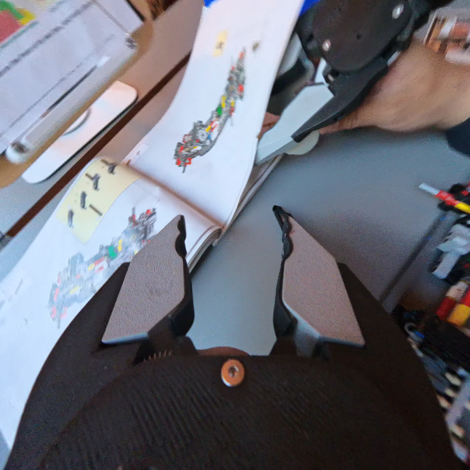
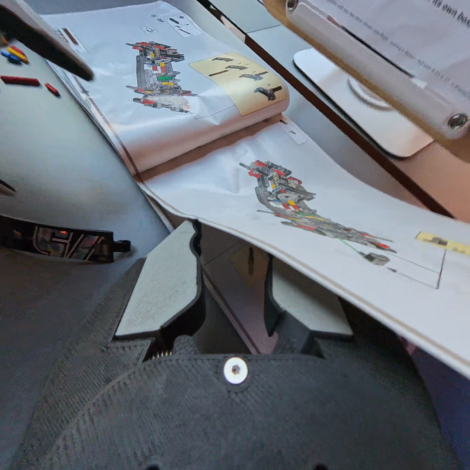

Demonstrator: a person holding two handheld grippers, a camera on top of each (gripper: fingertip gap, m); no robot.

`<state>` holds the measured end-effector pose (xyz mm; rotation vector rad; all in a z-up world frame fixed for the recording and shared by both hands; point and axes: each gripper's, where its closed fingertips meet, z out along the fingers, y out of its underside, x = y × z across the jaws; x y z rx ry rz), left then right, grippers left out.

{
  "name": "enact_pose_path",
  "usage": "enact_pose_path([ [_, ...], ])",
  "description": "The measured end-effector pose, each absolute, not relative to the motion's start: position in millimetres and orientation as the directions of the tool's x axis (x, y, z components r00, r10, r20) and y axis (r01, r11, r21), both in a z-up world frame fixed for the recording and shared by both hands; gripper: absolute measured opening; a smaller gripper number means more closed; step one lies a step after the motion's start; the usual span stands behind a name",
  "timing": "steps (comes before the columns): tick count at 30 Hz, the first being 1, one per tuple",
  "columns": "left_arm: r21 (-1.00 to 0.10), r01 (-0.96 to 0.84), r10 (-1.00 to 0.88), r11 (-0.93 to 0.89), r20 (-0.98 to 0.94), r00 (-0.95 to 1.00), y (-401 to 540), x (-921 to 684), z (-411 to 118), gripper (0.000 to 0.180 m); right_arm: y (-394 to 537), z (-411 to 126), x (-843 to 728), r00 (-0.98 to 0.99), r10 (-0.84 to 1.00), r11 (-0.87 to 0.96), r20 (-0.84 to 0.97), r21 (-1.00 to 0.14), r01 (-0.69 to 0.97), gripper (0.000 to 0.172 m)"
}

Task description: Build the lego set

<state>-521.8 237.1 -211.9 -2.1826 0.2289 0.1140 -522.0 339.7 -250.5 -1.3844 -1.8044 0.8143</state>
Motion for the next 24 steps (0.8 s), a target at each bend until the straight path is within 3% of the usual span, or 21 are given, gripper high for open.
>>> enact_pose_path([
  [1, -0.76, -0.258, -0.152, -0.597, -0.208, 0.966, 245.9, -516.5, -218.1, 0.074, 336.7, -249.2, -522.5, -0.187, 0.965, 0.256, 0.185, -0.821, 0.511, 0.048],
  [6, -0.655, -0.323, -0.214, -0.684, -0.244, 0.946, 282.4, -510.0, -240.1, 0.071, 323.5, -237.7, -514.6, -0.267, 0.925, 0.365, 0.272, -0.833, 0.417, 0.044],
  [10, -0.624, -0.32, -0.214, -0.713, -0.241, 0.947, 300.9, -513.7, -251.1, 0.056, 333.1, -231.7, -507.4, -0.252, 0.918, 0.384, 0.307, -0.848, 0.366, 0.024],
  [12, -0.597, -0.327, -0.21, -0.733, -0.258, 0.943, 308.6, -515.7, -257.3, 0.047, 334.0, -234.8, -505.6, -0.272, 0.927, 0.349, 0.257, -0.854, 0.386, 0.027],
  [16, -0.552, -0.325, -0.145, -0.768, -0.344, 0.928, 314.8, -537.3, -260.5, 0.0, 338.9, -234.4, -504.7, -0.262, 0.936, 0.326, 0.235, -0.86, 0.393, 0.03],
  [18, -0.621, -0.206, -0.029, -0.756, -0.283, 0.959, 312.2, -549.0, -251.3, 0.0, 348.2, -238.5, -504.4, -0.225, 0.941, 0.327, 0.251, -0.844, 0.426, 0.031],
  [21, -0.744, 0.062, 0.137, -0.665, -0.04, 0.99, 295.3, -562.0, -234.1, 0.0, 361.4, -244.4, -504.6, -0.166, 0.956, 0.292, 0.24, -0.828, 0.48, 0.034],
  [24, -0.774, 0.254, 0.255, -0.58, 0.124, 0.959, 261.6, -580.8, -228.5, 0.0, 371.3, -243.8, -504.4, -0.117, 0.968, 0.249, 0.22, -0.834, 0.492, 0.034],
])
